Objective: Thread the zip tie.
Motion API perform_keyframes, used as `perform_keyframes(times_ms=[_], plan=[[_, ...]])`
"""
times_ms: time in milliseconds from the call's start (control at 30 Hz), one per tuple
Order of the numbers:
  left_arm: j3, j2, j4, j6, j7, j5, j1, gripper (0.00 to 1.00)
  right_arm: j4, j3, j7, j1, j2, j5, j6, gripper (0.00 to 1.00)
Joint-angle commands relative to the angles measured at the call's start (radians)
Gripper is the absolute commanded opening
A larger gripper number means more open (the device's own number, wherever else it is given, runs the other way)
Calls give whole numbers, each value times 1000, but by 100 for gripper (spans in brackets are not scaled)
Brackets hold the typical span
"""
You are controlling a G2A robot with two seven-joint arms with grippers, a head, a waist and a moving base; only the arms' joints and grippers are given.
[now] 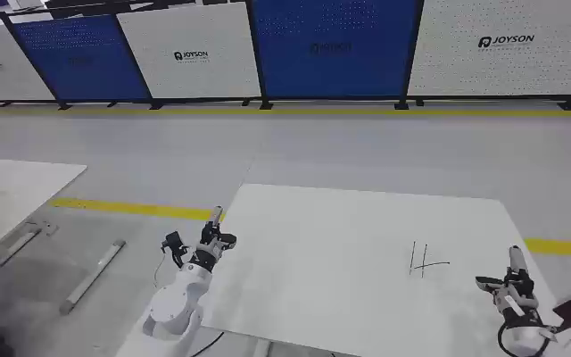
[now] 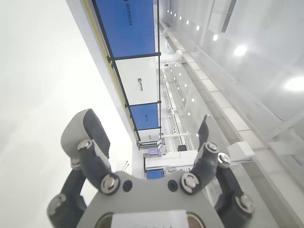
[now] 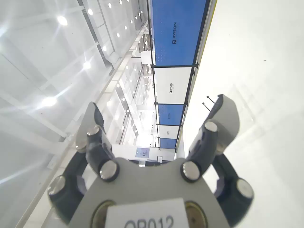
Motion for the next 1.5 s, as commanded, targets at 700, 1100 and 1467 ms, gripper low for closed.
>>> perform_keyframes(times_ms=[700,1100,1467], plan=[[0,0,0,0,0,0,0,100,-7,96,326,42,30,-131,95,100],[0,0,0,0,0,0,0,100,-7,96,326,42,30,-131,95,100],[0,0,0,0,0,0,0,100,76,124,721,181,65,-221,165,100]])
